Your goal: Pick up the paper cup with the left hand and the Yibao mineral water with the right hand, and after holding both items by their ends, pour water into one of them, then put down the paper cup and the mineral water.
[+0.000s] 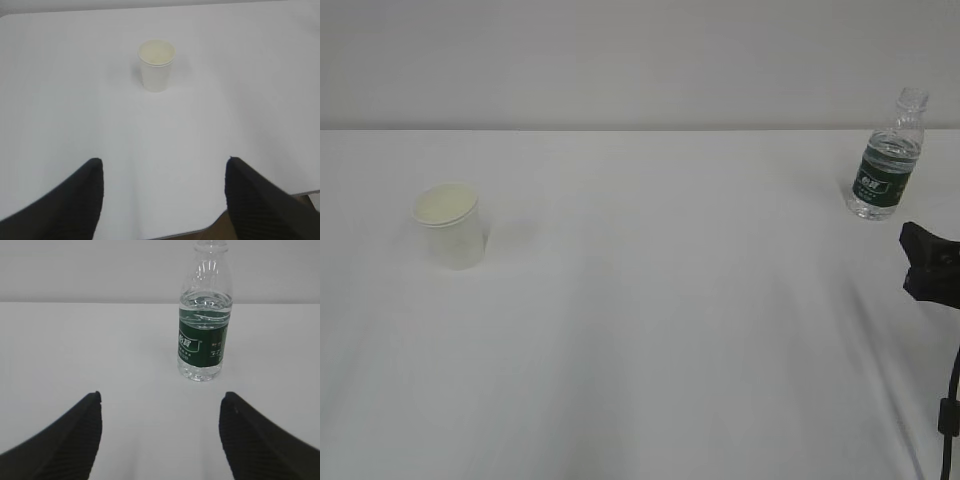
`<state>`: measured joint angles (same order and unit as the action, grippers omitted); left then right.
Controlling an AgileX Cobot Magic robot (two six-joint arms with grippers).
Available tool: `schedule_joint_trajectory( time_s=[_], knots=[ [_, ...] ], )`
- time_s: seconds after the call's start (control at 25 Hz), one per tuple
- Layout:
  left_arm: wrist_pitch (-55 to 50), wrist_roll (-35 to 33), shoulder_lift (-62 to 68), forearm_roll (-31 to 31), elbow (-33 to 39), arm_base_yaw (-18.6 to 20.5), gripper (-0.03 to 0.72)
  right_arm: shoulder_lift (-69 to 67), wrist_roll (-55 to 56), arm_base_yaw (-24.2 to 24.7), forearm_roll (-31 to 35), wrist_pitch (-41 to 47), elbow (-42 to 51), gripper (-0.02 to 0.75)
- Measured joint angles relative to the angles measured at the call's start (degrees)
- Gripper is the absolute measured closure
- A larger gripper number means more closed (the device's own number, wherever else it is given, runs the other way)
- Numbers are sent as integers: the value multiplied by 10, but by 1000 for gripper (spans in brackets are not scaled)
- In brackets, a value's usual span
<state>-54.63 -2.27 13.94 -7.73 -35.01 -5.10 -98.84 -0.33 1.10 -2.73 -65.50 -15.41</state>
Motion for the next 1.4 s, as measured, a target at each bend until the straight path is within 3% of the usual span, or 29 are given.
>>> schedule_joint_trajectory(
  time_s=[1.4],
  knots=[
    [5,0,0,0,0,0,151,-73,-19,0,20,-2,-79,185]
  ],
)
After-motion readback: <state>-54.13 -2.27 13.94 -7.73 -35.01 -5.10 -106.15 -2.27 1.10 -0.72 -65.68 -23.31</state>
